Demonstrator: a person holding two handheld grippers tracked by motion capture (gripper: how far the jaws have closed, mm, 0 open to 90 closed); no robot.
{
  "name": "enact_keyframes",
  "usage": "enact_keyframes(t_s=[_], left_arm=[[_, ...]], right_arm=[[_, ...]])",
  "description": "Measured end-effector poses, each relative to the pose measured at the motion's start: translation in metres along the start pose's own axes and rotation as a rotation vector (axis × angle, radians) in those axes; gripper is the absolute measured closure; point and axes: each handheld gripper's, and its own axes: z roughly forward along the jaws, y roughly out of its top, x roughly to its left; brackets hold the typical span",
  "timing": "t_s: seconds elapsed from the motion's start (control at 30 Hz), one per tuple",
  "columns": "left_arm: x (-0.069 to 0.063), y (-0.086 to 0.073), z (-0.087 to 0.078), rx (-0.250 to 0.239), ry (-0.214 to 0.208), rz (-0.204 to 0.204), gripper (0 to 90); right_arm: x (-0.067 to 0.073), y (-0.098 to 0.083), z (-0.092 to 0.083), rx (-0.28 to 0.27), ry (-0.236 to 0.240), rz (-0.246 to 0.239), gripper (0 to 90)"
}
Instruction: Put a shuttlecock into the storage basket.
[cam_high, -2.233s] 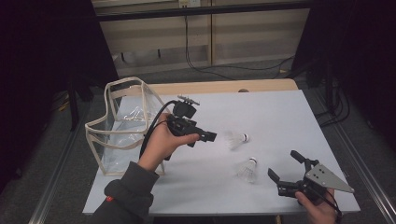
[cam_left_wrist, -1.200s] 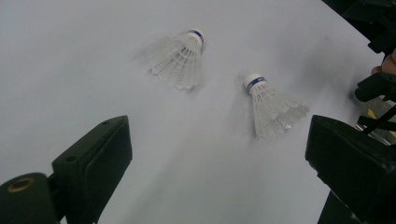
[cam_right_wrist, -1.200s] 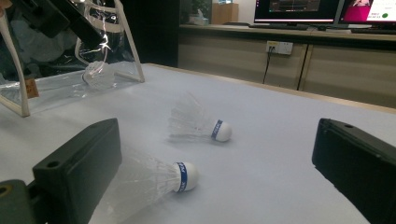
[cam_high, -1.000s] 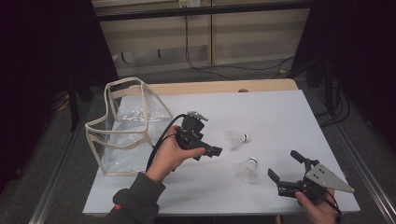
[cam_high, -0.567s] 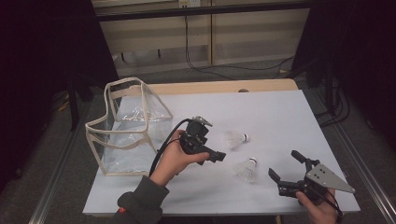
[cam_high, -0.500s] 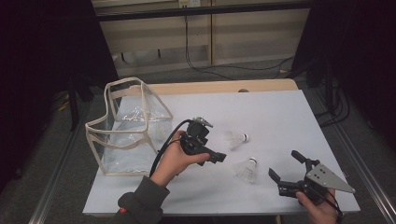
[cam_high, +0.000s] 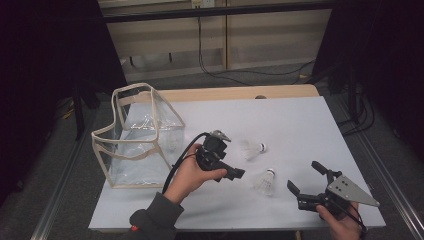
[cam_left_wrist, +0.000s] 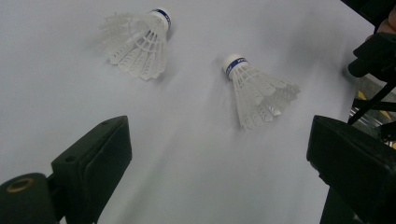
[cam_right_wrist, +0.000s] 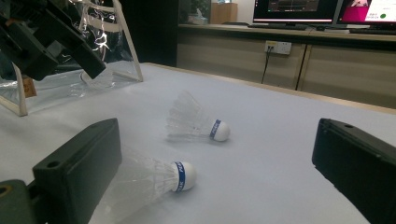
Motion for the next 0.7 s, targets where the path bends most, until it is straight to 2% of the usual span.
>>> enact_keyframes(t_s=[0.47, 0.53, 0.6, 0.7], left_arm=[[-0.006, -0.002, 0.009, -0.008, -0.015, 0.029, 6.7], [-0.007, -0.002, 0.011, -0.001, -0.007, 0.033, 6.7], [-0.008, -0.002, 0.014, -0.004, -0.022, 0.039, 6.7], [-0.009, -0.003, 0.018, -0.001, -0.022, 0.041, 6.7]], right_arm=[[0.000, 0.000, 0.002, 0.001, 0.004, -0.003, 1.4], [0.000, 0.000, 0.002, 0.004, 0.006, -0.005, 1.4], [0.000, -0.001, 0.001, 0.003, 0.003, -0.007, 1.4], [-0.002, -0.001, -0.001, 0.001, -0.002, -0.003, 1.4]])
